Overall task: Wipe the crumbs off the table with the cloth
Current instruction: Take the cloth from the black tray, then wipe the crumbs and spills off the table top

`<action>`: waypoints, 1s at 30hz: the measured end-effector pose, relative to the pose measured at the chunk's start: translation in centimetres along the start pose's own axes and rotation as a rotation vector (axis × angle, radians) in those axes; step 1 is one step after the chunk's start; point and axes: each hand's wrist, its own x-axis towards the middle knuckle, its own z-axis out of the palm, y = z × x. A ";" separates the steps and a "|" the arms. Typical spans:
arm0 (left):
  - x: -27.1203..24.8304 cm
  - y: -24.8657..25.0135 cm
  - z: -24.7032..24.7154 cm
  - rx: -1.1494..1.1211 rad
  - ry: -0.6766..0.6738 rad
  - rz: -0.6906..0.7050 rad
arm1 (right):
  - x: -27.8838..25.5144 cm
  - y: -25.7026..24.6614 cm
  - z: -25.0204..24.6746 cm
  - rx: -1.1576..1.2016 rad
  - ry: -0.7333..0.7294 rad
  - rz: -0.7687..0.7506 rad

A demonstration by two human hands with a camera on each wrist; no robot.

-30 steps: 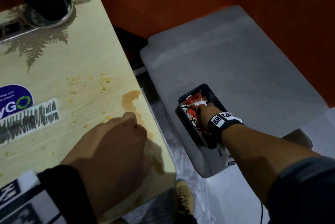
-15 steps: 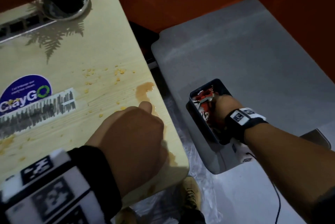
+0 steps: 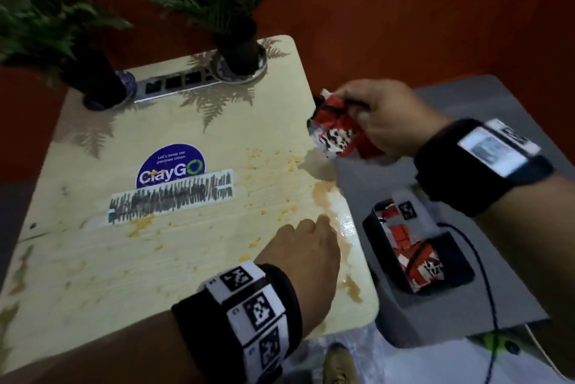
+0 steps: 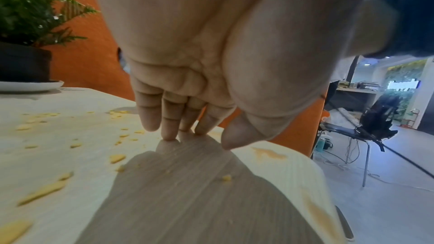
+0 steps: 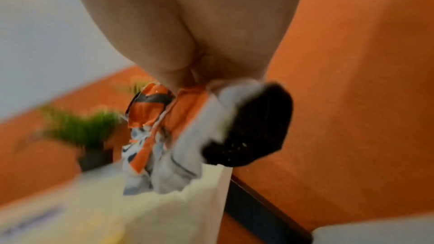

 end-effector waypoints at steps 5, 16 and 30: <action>0.3 -2.1 1.3 -0.007 -0.024 0.098 | 7.3 -2.0 5.2 -0.491 -0.088 -0.174; -2.6 -5.5 1.6 -0.145 0.004 0.220 | -3.2 0.4 9.0 -0.651 -0.360 -0.524; -1.5 -14.9 -2.0 -0.136 0.185 -0.037 | 7.2 -4.5 9.9 -0.507 -0.319 -0.116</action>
